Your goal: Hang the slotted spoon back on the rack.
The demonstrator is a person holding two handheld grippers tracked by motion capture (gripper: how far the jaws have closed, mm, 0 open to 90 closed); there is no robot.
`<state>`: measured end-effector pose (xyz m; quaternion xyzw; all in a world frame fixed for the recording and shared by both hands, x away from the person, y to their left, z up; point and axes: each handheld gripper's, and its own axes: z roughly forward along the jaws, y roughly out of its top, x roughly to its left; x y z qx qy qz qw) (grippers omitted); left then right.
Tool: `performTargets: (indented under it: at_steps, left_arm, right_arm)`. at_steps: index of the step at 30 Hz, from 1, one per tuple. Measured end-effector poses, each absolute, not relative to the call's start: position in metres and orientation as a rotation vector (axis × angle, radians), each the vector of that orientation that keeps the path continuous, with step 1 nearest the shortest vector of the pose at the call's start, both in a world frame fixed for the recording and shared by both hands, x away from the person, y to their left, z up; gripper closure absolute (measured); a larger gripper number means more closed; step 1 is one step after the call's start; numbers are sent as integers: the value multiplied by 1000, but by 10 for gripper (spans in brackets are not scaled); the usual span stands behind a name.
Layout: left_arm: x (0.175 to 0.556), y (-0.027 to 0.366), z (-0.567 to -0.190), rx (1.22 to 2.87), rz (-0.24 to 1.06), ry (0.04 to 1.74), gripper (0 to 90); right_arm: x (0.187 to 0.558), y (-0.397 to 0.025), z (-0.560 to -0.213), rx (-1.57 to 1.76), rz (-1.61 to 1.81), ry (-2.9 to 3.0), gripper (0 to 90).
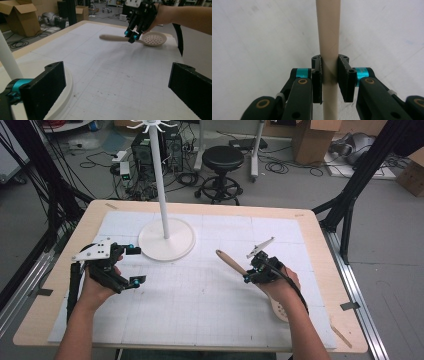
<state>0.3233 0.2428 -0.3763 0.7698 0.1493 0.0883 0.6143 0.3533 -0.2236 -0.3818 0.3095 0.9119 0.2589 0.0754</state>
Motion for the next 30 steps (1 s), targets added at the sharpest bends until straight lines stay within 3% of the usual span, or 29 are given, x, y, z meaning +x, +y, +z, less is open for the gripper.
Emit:
performTargets:
  at_steps: [8,30]
  left_arm:
    - [323,243,-375,1773,208,343,17]
    - [323,247,-372,1753,213,337,17]
  right_arm:
    - [346,-225,-342,854,898,2675,757]
    - [355,-213,-288,765,1173,2572,756]
